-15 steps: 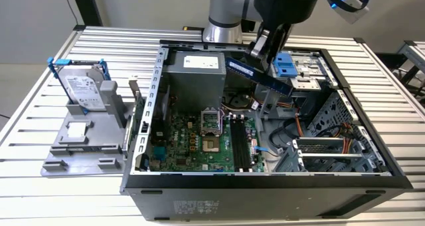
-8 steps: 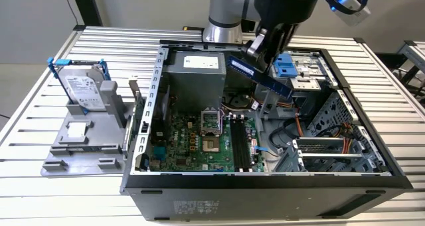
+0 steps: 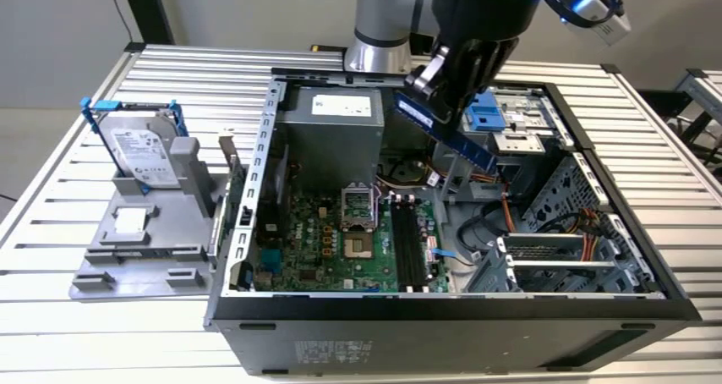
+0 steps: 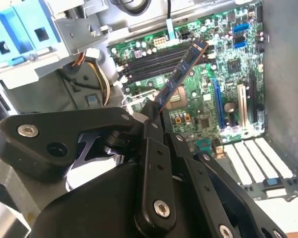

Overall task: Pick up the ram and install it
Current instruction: 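Insert the ram into the slot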

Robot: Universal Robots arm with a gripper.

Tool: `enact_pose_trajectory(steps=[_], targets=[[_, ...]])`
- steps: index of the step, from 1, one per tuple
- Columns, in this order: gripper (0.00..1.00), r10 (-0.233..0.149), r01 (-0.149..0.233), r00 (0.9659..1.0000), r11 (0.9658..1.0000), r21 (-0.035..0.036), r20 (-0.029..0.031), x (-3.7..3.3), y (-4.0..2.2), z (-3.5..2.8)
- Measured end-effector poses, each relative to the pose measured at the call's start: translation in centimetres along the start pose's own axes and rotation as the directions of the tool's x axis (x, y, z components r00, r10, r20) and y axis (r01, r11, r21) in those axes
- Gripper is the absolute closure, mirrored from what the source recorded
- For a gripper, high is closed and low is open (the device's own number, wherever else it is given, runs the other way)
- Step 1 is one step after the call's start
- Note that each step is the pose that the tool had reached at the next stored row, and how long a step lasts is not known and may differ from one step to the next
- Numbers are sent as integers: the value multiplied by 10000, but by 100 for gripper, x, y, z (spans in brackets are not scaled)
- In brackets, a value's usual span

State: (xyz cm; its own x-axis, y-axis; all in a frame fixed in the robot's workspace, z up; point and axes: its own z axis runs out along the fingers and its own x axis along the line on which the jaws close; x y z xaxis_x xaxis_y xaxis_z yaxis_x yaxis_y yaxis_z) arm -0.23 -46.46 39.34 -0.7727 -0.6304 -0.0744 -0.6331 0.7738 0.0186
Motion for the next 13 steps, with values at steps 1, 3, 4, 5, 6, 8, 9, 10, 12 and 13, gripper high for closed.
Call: enact_pose_trajectory(steps=[1, 3, 4, 5, 6, 8, 9, 10, 12, 13], targets=[[100, 115, -115, 9999, 9999, 8, 3, 2, 1, 0], [100, 333, -333, 9994, 9994, 19, 9, 5, 4, 0], [100, 423, -423, 9991, 9991, 23, 12, 7, 6, -1], [100, 518, -518, 9987, 9987, 26, 15, 9, 7, 0], [100, 609, -609, 9981, 9981, 27, 13, 11, 9, -1], [100, 784, -784, 9969, 9969, 26, 4, 13, 11, -1], [100, 877, -877, 9961, 9961, 28, 2, 15, 13, -1], [100, 962, -962, 9954, 9954, 33, 3, 16, 14, -1], [100, 1142, -1142, 9935, 9934, 46, 8, 18, 15, -1], [100, 1241, -1241, 9923, 9923, 53, 11, 18, 15, -1]])
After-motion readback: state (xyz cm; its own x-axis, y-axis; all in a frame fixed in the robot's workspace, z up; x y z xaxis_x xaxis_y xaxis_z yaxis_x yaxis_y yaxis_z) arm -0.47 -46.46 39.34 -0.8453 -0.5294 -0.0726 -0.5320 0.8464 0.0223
